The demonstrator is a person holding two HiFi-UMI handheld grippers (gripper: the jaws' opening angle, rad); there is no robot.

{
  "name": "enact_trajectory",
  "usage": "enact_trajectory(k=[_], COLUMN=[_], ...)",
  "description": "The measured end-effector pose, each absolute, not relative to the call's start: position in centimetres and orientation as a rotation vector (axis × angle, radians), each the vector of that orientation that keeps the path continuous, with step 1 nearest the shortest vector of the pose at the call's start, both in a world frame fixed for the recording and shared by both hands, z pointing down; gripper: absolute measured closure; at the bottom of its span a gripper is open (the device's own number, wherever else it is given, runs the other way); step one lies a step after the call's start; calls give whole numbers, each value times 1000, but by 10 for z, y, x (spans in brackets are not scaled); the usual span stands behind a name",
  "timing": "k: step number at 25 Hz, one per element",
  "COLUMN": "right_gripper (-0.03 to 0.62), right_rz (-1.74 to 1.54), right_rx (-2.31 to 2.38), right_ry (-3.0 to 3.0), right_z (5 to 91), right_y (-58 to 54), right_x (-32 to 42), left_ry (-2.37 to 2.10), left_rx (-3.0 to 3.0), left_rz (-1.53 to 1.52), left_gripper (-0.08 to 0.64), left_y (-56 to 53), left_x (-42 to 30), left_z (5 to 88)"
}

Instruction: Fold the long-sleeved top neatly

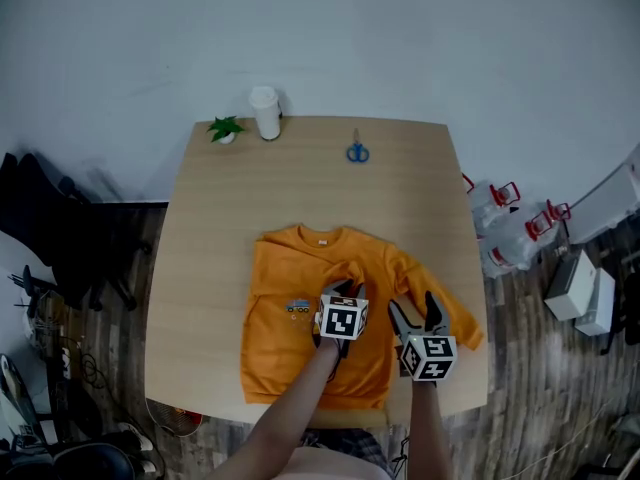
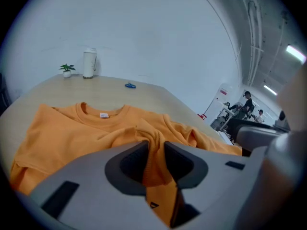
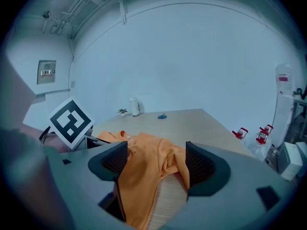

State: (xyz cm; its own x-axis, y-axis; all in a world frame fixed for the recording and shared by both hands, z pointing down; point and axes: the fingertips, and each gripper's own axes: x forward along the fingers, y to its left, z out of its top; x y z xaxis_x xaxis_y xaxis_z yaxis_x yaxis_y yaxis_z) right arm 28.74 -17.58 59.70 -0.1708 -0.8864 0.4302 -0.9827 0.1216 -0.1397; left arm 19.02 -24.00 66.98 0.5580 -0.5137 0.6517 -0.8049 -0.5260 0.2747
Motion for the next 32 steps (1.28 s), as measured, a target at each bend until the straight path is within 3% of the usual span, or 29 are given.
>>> enact_trajectory(k=[5, 9, 20, 32], right_gripper=[225, 225, 224, 225], right_rz=[583, 590, 591, 623], right_rx=[1884, 1907, 1942, 2075], right_ry=[-2141, -2126, -2098, -2031], right_z=[595, 593, 591, 588], right_y=[-170, -167, -151, -131], right_x=[302, 313, 331, 356], left_ry=[-929, -832, -729, -894], left_rx=[2229, 2267, 2307, 2370], left_rz=[597, 589, 567, 471], left_gripper=[356, 325, 325, 334], left_y=[-230, -221, -208, -209], left_x=[211, 235, 262, 194], left_z=[665, 662, 666, 592])
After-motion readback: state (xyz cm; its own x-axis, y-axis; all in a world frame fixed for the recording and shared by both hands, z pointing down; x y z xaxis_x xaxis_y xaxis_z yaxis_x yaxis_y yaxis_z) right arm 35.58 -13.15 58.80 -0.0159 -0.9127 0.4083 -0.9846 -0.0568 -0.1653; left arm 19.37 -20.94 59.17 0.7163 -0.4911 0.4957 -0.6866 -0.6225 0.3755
